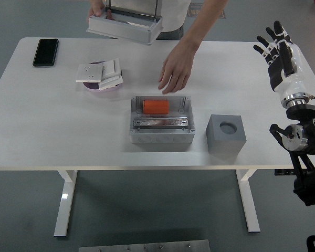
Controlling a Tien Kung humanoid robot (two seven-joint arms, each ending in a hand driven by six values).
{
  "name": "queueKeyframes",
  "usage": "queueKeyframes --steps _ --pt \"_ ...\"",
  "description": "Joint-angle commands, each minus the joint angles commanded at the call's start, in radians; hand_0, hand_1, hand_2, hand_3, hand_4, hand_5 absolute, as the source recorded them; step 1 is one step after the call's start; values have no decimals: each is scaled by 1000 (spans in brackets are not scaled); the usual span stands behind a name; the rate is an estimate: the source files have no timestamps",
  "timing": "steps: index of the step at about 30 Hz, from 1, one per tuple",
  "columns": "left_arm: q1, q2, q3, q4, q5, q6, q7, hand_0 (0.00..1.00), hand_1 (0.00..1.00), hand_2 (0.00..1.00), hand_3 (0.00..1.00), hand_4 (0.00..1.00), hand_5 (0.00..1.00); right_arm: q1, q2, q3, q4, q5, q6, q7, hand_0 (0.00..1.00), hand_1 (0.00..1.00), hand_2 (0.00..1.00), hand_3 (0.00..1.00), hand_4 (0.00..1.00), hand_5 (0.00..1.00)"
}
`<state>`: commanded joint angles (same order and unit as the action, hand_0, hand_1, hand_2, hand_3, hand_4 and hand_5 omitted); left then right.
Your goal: Fetch the battery,place it into the box,close the lid of the box
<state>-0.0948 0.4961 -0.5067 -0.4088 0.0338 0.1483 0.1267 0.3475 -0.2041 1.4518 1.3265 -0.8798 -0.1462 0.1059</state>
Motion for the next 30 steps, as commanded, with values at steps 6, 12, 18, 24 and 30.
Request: queueKeyframes --steps 6,12,18,24,30 --pt "3 1 -1 0 -1 1 0 620 721 637 592 692 199 -1 0 0 3 -1 0 -2 841 859 893 991 998 689" --pt "2 2 -3 0 1 2 2 620 721 637 592 693 197 -2 -1 1 3 -1 -1 -4 847 859 888 987 998 693" --pt "0 2 -4 0 2 2 2 620 721 637 592 692 197 -3 -1 1 4 -4 0 -7 856 858 884 981 998 713" --pt "2 1 -6 0 5 3 4 620 721 637 591 692 196 -2 -1 2 5 -6 0 -8 864 852 876 973 998 743" --pt "1 2 -6 0 4 2 3 620 721 637 592 692 196 -2 -2 2 5 -4 2 -7 863 846 865 957 998 737"
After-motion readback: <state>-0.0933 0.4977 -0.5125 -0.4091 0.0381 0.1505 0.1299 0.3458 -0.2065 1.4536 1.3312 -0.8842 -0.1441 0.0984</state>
